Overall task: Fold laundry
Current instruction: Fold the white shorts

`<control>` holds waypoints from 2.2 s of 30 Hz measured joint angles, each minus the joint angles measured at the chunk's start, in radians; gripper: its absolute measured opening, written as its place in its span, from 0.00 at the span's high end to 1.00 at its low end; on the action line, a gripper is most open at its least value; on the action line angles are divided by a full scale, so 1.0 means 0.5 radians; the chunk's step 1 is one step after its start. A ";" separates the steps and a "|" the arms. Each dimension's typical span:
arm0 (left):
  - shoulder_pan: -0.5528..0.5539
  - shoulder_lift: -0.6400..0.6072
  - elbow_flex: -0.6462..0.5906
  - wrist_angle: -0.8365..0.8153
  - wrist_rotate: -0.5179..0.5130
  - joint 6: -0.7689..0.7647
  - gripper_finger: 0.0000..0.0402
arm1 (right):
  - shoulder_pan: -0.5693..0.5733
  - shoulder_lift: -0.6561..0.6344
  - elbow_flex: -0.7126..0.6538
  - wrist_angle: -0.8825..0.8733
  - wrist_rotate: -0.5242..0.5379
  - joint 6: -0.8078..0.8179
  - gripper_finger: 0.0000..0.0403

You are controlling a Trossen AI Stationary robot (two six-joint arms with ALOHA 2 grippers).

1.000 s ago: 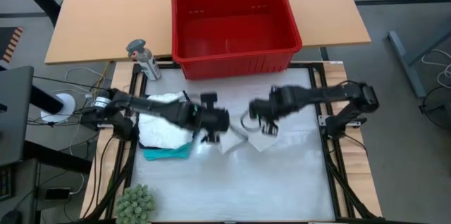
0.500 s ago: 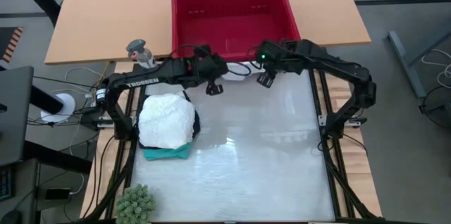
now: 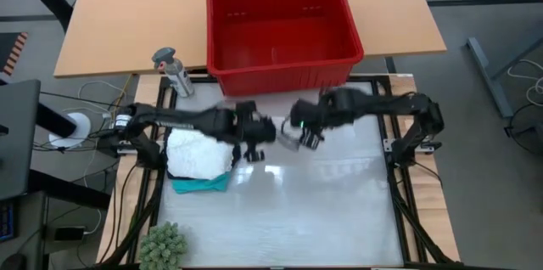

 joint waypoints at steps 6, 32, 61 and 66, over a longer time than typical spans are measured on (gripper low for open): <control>-0.316 0.002 -0.222 0.032 -0.007 -0.304 1.00 | 0.399 0.165 0.000 -0.124 -0.003 0.376 0.94; -0.854 0.046 -0.574 0.425 0.547 -0.981 0.97 | 0.930 0.823 0.000 0.452 -0.486 0.547 0.78; -0.923 0.015 -0.616 0.915 0.136 -1.262 0.51 | 0.397 -0.111 -0.749 0.889 -0.207 0.083 0.35; -0.887 -0.057 -0.616 0.896 0.041 -1.192 0.53 | 0.175 -0.474 -1.367 1.433 -0.335 0.378 0.35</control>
